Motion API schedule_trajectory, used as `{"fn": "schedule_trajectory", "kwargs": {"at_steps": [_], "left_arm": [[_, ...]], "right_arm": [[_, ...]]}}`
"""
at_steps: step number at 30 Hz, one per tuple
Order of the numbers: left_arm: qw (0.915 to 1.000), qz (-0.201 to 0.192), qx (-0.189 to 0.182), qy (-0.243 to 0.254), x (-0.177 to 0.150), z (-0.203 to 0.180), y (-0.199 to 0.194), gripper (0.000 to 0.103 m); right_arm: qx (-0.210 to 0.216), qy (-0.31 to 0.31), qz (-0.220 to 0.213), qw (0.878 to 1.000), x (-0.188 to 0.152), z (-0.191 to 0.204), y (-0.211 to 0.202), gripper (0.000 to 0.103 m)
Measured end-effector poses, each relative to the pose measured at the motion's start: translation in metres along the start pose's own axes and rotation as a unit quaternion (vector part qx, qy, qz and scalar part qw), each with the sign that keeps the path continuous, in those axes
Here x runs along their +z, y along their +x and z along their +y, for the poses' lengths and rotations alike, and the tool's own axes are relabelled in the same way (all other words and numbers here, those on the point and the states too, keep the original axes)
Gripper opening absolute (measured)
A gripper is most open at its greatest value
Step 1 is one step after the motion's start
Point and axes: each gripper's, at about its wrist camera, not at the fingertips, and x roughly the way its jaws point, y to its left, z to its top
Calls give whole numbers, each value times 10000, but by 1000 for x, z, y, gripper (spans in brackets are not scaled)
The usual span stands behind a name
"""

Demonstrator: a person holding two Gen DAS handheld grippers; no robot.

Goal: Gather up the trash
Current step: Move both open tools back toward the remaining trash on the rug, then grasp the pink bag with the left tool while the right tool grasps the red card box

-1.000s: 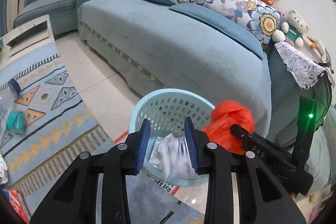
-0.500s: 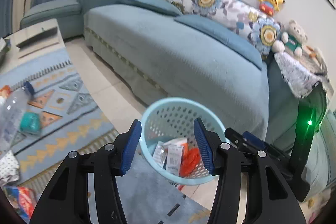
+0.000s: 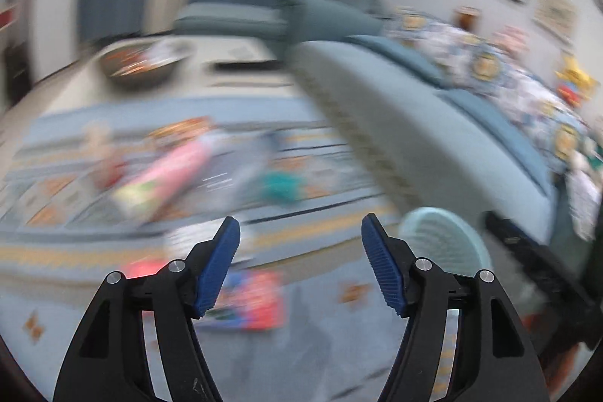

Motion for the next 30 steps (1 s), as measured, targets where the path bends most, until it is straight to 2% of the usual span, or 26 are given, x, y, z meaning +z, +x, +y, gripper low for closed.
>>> {"fn": "schedule_trajectory", "kwargs": {"at_steps": [3,6,8,11,14,19,21,22,25,28,30], "left_arm": [[9979,182,382,-495,-11,56,3,64],[9941,452,481,-866,-19,96,13,64],[9924,588,427,-992,-24,108,21,64],[9891,866,366,-1134,-34,119,37,64],[9877,976,303,-1182,-43,121,50,64],[9904,886,439,-970,-45,122,59,58],[9902,838,537,-977,-45,124,59,48],[9901,831,543,-988,-46,126,59,36],[9874,753,409,-1332,-47,139,53,36],[9868,662,528,-1382,-46,147,49,36],[9863,607,508,-1447,-46,150,46,36]], "right_arm": [[351,-284,300,9985,-8,32,26,67],[641,-553,611,9945,-16,57,50,66],[890,-767,999,9880,-23,75,74,49],[1132,-1008,1412,9783,-36,94,99,49],[1187,-1206,1556,9732,-45,107,113,49],[1277,-1461,1743,9654,-53,124,131,49],[1332,-1547,1927,9598,-60,130,141,49],[1337,-1578,1992,9579,-63,132,143,49],[1596,-1648,2174,9487,-74,136,142,49],[1831,-1929,2292,9363,-84,143,127,49],[1978,-2155,2338,9272,-92,151,116,54]]}}
